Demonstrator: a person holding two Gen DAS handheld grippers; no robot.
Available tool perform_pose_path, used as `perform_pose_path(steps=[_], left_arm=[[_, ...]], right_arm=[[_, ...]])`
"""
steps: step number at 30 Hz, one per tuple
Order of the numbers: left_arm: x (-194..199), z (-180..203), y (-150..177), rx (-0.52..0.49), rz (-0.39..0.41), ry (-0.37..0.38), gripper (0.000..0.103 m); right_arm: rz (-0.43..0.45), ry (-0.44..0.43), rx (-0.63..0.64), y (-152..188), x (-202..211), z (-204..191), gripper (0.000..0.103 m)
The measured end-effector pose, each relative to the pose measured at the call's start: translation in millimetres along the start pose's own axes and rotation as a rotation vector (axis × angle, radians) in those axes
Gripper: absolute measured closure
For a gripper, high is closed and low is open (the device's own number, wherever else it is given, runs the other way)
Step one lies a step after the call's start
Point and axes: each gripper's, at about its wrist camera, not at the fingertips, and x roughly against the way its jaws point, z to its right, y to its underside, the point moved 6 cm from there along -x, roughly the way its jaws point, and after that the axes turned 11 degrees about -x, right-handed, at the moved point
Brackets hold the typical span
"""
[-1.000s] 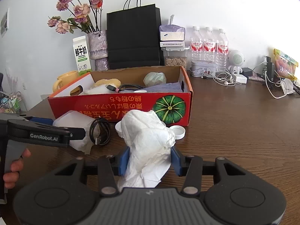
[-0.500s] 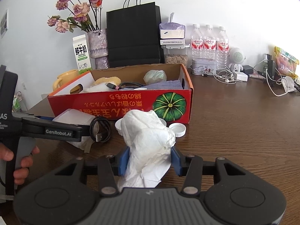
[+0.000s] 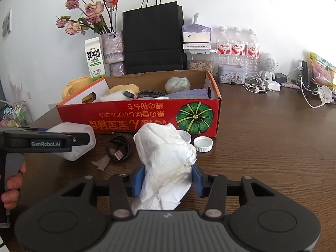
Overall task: Organize objects
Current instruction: 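Grasp the white plastic container with the left tool while the right tool holds the tissue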
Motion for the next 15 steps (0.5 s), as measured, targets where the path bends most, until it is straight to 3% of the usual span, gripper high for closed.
perform_pose_path(steps=[15], left_arm=[[24.8, -16.7, -36.6, 0.038, 0.127, -0.015, 0.02]], right_arm=[[0.056, -0.056, 0.06, -28.9, -2.4, -31.1, 0.057]])
